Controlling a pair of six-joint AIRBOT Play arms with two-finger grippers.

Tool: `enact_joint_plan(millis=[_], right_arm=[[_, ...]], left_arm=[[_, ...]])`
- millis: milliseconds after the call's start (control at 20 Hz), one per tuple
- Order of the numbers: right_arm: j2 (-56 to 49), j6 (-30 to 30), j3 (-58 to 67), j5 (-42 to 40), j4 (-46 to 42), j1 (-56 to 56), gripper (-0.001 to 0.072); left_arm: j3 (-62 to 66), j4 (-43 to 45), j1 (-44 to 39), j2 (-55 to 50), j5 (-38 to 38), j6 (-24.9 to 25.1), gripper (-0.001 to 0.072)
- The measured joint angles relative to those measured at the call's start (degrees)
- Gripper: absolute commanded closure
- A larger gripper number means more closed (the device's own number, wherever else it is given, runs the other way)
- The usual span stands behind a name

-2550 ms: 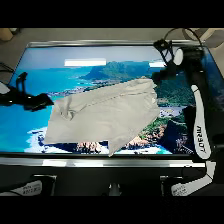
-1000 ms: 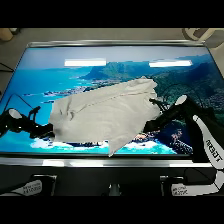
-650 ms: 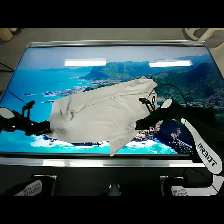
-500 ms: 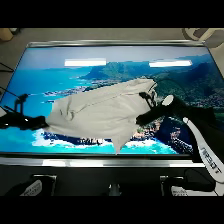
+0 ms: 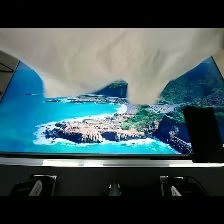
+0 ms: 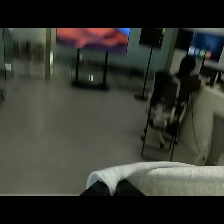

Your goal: Fold the shirts.

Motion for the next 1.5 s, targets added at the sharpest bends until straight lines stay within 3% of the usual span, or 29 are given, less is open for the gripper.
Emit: enact_joint_plan(millis=[300,500,750,1000,1250,1300,1400,1450,1500], right_arm=[[5.88,2.45,3.98,3.63,-3.26,-0.07,0.0685],[0.79,10.32,4.46,12.2,-7.76,-0.04,0.0683],[-18.47,14.88,4.26,24.76,-8.41,-0.02,0.0683],[-41.46,19.56,4.15,22.23,0.46,-0.11,0.0681],[-55.12,21.94,4.15,17.4,13.66,-0.15,0.0668],[-56.33,21.92,4.13,16.94,14.86,-0.15,0.0558],[-57.29,21.05,4.2,16.5,16.31,-0.74,0.0185],[-57.24,19.82,4.22,16.9,16.63,-1.57,0.0192],[-56.83,18.16,4.2,18.27,16.9,-2.78,0.0202]], left_arm=[[4.42,-0.24,-0.59,2.86,3.02,-0.02,0.0684],[2.99,3.76,-0.68,-1.01,-5.25,-0.02,0.0683],[-6.88,6.14,-1.07,-12.59,-10.73,3.06,0.0683],[-11.15,7.41,-1.09,-30.45,-11.3,5.14,0.0682],[-12.0,6.84,-1.99,-44.54,-14.88,-0.04,0.0681],[-12.13,6.78,-2.47,-46.49,-16.37,-0.87,0.0605],[-12.07,6.29,-3.15,-48.7,-19.06,-1.64,0.0204],[-12.09,6.54,-3.08,-49.35,-21.09,-2.05,0.0144],[-12.04,7.02,-2.67,-49.7,-23.61,-2.23,0.0143]])
